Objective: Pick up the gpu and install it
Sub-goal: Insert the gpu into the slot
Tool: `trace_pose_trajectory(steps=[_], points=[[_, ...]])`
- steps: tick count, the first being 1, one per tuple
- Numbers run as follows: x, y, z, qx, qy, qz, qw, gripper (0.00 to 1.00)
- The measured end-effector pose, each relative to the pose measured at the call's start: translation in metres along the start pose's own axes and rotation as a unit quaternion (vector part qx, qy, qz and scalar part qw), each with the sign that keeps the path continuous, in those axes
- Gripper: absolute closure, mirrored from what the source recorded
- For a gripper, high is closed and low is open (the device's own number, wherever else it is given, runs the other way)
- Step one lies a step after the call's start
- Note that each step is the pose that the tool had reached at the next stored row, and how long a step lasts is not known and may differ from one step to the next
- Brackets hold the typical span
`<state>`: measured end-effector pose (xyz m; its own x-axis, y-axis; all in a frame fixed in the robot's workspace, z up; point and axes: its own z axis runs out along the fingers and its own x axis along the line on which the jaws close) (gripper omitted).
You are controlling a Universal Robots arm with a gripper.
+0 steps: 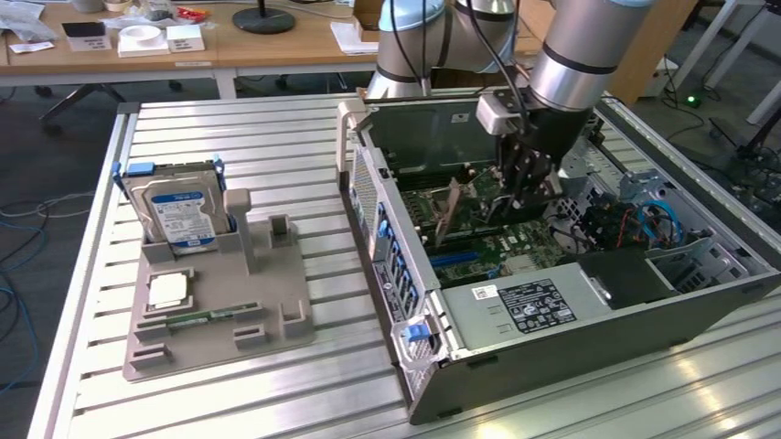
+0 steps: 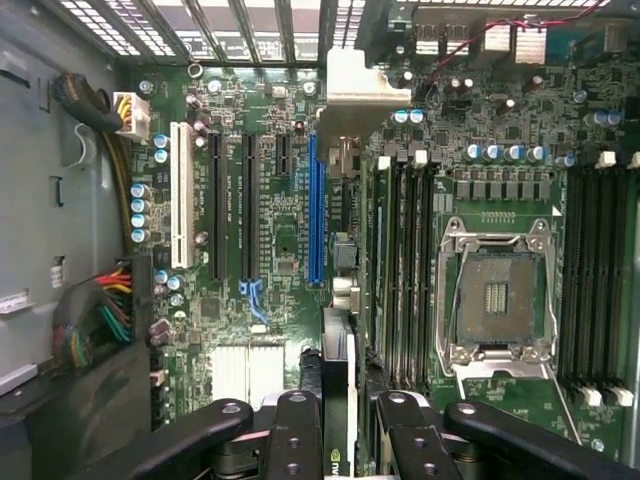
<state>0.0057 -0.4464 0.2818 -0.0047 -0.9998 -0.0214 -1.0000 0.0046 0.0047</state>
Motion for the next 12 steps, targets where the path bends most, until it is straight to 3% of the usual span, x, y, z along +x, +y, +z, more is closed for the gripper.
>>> trace_pose_trajectory(steps=[12], points=[[0.0019,0.0061,0.01,0.0,-0.0004,0.0,1.0,0.74]])
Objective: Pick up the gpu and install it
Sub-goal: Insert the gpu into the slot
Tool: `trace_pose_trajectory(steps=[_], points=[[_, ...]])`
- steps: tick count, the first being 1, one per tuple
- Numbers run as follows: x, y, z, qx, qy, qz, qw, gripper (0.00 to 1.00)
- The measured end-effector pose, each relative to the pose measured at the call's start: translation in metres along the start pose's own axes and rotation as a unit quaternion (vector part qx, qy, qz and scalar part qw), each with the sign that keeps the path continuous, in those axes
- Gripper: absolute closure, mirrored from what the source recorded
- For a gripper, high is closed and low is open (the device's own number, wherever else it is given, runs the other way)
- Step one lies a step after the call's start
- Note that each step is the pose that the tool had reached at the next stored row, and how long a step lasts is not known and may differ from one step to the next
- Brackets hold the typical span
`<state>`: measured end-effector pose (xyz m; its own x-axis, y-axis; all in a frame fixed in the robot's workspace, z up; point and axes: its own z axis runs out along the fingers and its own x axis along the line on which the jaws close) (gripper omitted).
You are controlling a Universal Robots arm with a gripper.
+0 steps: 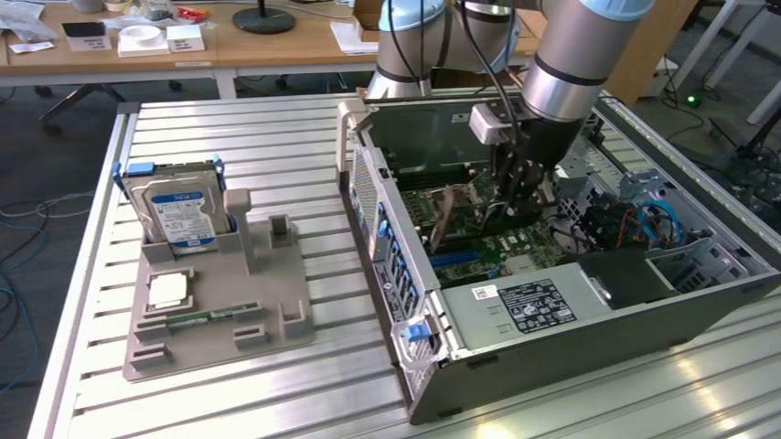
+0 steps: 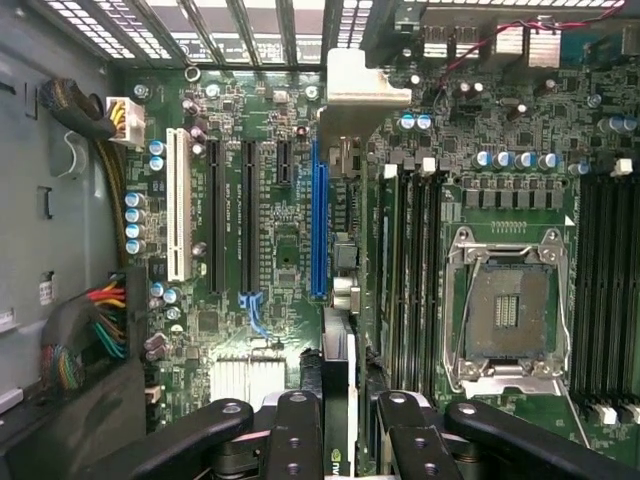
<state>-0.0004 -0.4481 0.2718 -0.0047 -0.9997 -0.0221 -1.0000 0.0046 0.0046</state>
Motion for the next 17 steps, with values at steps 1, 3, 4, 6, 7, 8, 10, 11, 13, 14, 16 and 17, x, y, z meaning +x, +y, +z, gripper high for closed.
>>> trace_pose_trajectory(steps=[1,3,4,6,7,8,10,11,13,14,16,17], points=[[0.0,0.0008,0.0013,0.0,0.0,0.0,1.0,0.74],[0.0,0.0026,0.0041,0.0001,-0.0002,0.0,1.0,0.74],[0.0,0.0033,0.0051,0.0001,-0.0003,0.0,1.0,0.74],[0.0,0.0035,0.0052,0.0,-0.0002,0.0,1.0,0.74],[0.0,0.0035,0.0052,0.0,-0.0002,0.0,1.0,0.74],[0.0,0.0035,0.0052,0.0,-0.0002,0.0,1.0,0.74],[0.0,0.0053,0.0052,0.0002,-0.0002,0.0,1.0,0.74],[0.0,0.0067,0.0053,0.0006,-0.0004,0.0,1.0,0.74],[0.0,0.0094,0.0057,0.0015,-0.0012,0.0,1.0,0.74],[0.001,0.0103,0.0064,0.002,-0.0016,0.0,1.0,0.74],[0.001,0.0114,0.0079,0.003,-0.0017,0.0,1.0,0.74],[0.001,0.0119,0.0089,0.0034,-0.0019,0.0,1.0,0.74]])
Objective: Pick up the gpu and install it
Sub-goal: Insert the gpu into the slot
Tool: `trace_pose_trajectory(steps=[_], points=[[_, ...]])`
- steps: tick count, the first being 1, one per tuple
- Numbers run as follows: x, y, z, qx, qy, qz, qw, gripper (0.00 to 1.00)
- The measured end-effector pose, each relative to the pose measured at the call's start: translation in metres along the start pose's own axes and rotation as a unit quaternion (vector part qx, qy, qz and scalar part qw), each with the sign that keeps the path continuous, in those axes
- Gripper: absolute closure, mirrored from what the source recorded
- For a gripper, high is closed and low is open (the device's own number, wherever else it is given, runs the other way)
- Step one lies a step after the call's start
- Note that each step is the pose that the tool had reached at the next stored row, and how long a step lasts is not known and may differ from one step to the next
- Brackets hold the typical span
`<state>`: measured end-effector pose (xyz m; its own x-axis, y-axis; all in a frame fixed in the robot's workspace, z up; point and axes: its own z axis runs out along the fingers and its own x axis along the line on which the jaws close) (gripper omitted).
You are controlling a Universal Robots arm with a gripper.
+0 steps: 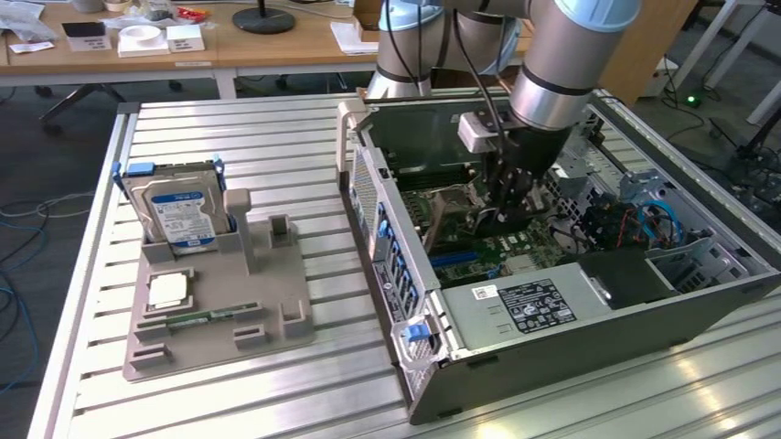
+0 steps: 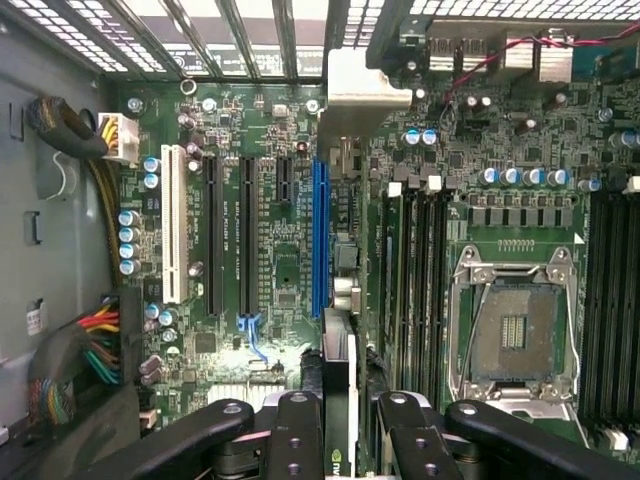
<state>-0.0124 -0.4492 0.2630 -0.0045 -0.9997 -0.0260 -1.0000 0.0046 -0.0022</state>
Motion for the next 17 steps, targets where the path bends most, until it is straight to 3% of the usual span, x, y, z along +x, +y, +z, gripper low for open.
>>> trace_pose_trajectory(steps=[17], points=[[0.003,0.0111,0.0035,0.001,-0.0002,0.0,1.0,0.74]])
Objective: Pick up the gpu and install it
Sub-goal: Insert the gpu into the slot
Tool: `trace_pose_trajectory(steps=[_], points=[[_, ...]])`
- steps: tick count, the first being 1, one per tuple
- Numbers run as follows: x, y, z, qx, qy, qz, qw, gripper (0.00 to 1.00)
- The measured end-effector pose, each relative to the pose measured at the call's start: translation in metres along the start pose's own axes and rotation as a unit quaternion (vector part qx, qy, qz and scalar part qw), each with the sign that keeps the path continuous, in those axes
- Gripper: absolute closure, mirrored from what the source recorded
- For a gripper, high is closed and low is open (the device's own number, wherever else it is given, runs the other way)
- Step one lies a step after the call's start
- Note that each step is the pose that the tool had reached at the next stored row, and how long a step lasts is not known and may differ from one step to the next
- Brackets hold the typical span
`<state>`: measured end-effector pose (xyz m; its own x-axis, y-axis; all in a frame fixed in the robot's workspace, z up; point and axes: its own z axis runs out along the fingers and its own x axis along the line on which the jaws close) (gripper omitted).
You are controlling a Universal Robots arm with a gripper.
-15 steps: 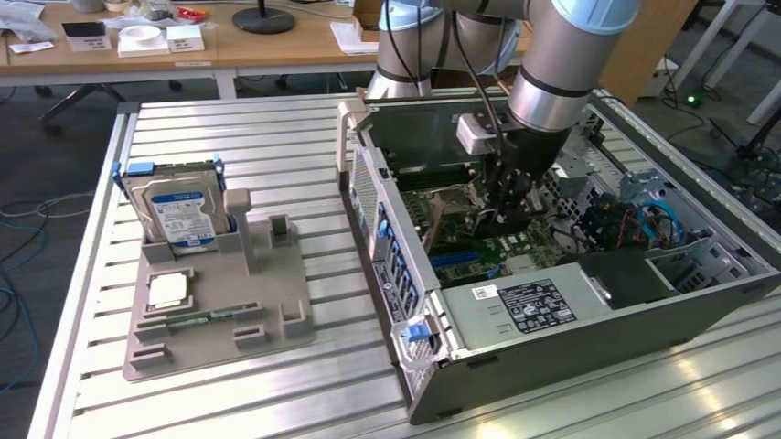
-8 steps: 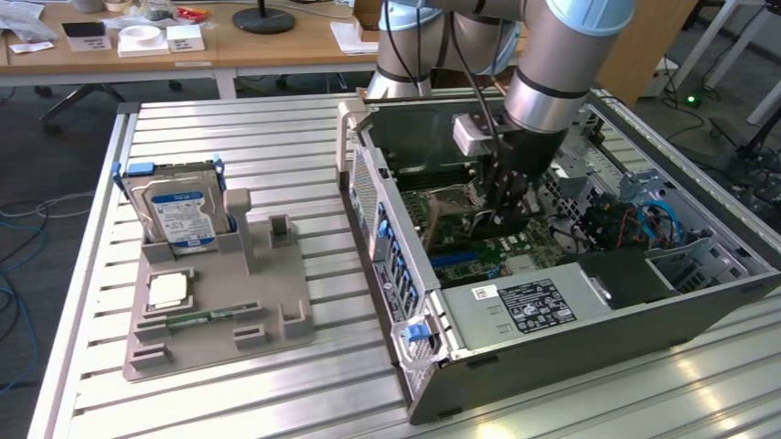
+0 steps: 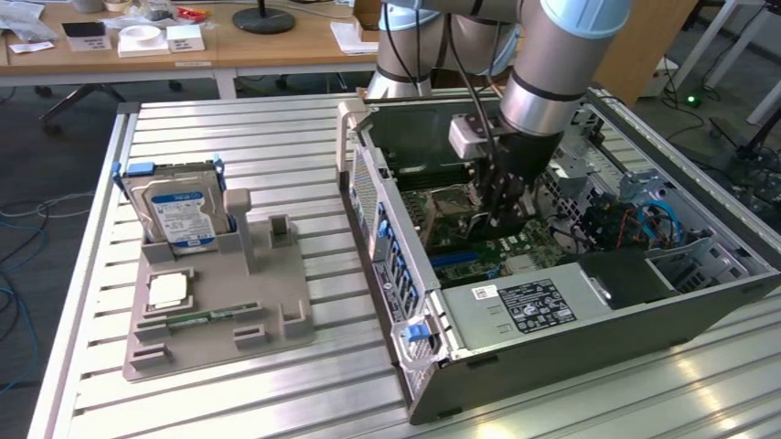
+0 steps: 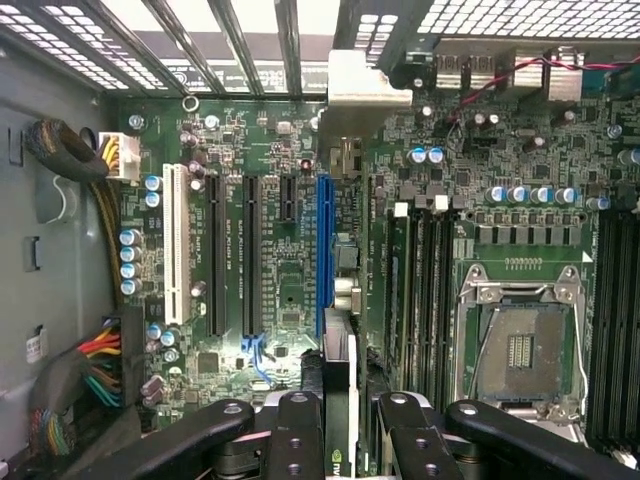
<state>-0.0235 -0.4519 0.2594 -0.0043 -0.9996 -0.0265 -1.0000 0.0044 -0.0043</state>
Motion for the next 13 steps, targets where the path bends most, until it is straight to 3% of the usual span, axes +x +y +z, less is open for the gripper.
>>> trace_pose_trajectory(steps=[13], points=[[0.0009,0.0062,0.0001,0.0006,-0.0003,0.0,1.0,0.74]])
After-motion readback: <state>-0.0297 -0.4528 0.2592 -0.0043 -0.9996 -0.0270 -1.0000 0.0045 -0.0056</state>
